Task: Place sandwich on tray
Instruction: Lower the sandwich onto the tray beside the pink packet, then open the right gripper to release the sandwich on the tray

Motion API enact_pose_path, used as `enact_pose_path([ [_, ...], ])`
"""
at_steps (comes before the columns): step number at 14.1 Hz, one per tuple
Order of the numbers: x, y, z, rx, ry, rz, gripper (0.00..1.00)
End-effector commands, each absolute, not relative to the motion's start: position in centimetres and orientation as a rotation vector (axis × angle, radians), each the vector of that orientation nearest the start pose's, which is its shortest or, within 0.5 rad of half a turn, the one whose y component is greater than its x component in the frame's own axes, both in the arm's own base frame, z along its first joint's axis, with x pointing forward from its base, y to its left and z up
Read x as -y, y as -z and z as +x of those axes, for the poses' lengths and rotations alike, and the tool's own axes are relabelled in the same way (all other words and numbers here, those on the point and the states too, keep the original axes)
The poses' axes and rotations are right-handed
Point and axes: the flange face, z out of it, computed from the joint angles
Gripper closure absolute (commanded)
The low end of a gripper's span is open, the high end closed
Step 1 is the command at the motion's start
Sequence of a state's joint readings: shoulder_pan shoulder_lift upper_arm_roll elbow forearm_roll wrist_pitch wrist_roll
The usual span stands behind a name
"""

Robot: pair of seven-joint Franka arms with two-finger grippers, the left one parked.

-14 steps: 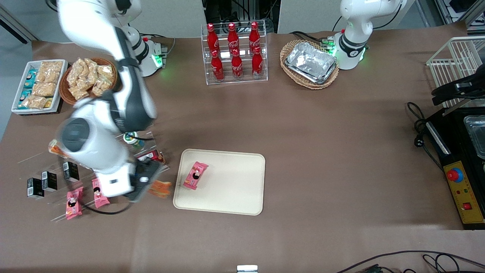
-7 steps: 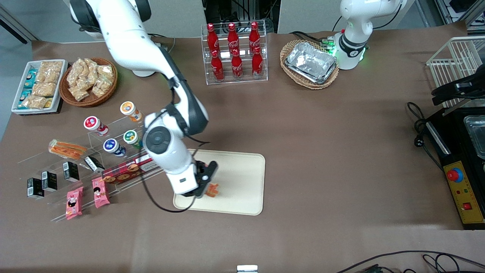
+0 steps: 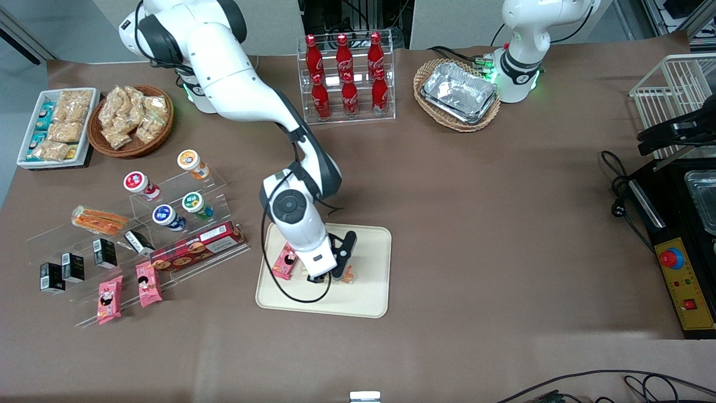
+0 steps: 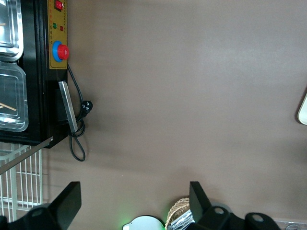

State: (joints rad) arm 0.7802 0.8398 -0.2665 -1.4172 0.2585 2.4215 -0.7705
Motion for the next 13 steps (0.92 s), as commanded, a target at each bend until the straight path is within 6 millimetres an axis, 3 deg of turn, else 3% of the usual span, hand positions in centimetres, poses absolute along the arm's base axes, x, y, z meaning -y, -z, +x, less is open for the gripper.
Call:
enact_pose_path([
  [1, -39.5, -22.8, 64.2, 1.884, 0.340, -2.558, 0.88],
  [5, -37.2, -23.4, 65.8, 1.854, 0.356, -2.587, 0.84],
  [7, -37.2, -23.1, 65.8, 1.833, 0.364, -2.601, 0.79],
  [8, -37.3, -23.1, 65.9, 1.825, 0.396, -2.603, 0.52],
  [9, -37.4, -23.2, 66.1, 1.808, 0.423, -2.611, 0.36],
  [10, -37.5, -23.1, 66.0, 1.766, 0.434, -2.632, 0.00],
  [13, -37.8, -23.3, 66.0, 1.691, 0.452, -2.669, 0.00],
])
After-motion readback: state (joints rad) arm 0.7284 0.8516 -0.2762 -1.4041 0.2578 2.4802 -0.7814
